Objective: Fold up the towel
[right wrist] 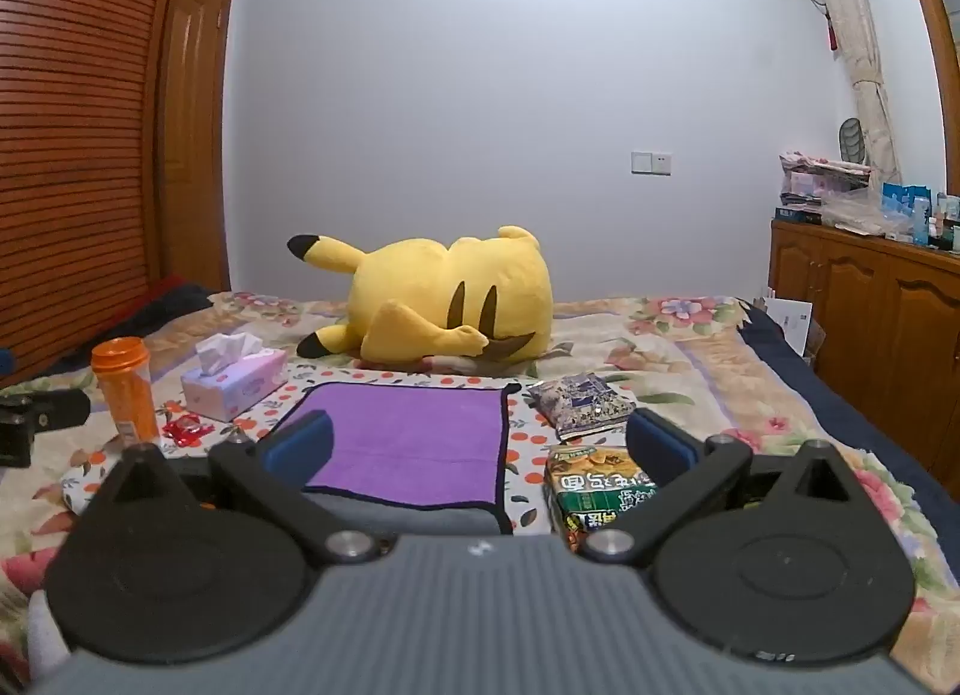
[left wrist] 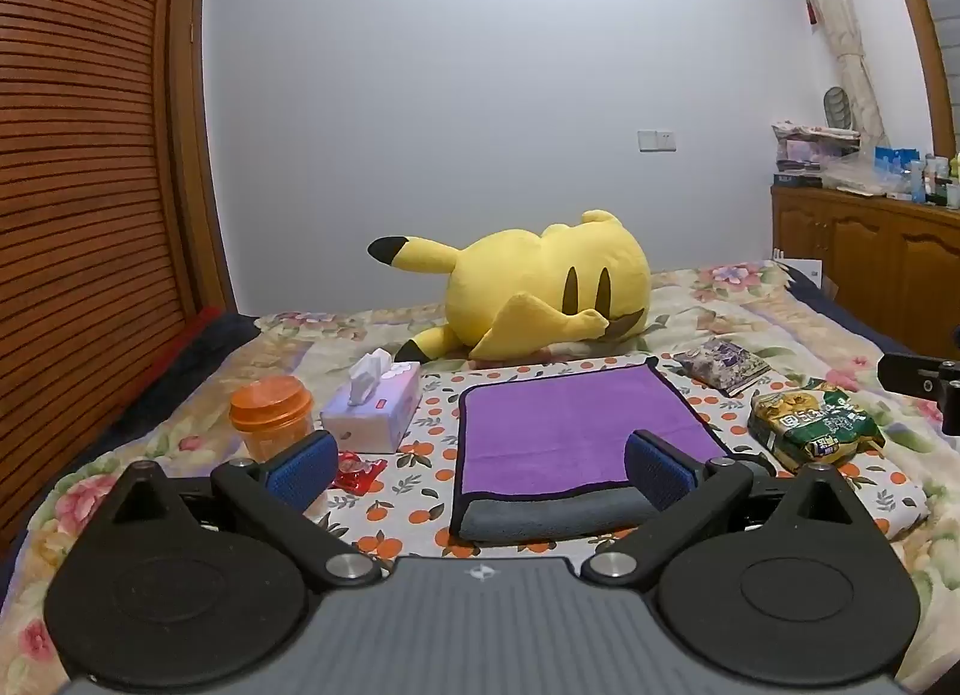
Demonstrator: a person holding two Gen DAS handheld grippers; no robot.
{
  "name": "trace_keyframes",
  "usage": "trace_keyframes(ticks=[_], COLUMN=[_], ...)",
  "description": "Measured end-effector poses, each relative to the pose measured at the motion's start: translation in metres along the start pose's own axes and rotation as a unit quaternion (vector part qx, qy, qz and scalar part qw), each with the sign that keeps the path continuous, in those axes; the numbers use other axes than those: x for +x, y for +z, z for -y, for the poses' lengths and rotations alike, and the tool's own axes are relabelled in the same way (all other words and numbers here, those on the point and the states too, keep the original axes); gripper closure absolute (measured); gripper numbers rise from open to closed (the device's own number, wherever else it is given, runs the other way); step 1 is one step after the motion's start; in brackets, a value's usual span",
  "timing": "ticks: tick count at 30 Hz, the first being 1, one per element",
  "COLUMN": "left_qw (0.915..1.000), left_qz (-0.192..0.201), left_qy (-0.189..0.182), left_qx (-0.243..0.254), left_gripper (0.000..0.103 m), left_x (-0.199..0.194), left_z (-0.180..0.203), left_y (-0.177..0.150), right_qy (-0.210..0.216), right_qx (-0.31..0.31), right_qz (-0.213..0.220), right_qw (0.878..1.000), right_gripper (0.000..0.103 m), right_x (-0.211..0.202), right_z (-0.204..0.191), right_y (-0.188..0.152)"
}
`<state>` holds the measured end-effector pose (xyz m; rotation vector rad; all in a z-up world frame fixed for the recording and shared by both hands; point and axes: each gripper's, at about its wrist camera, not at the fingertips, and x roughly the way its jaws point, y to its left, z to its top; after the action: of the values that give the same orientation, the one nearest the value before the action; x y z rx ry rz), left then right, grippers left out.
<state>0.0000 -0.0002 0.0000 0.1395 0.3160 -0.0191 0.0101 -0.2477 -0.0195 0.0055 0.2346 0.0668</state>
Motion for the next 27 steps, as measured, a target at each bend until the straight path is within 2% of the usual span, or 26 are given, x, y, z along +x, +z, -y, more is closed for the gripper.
trace_keyframes(ticks=[27], left_qw=[1.0000], left_qz=[-0.003], left_qy=[0.001], left_qx=[-0.002], left_gripper=[0.000], left_x=[-0.0007], left_z=[-0.0042], left_y=[-0.0018], right_qy=[0.000], right_qx=[0.002], right_qz=[-0.005], right_qw=[1.000], right_gripper=[0.000], right_x=[0.0006], right_z=[0.0013], right_y=[-0.0004])
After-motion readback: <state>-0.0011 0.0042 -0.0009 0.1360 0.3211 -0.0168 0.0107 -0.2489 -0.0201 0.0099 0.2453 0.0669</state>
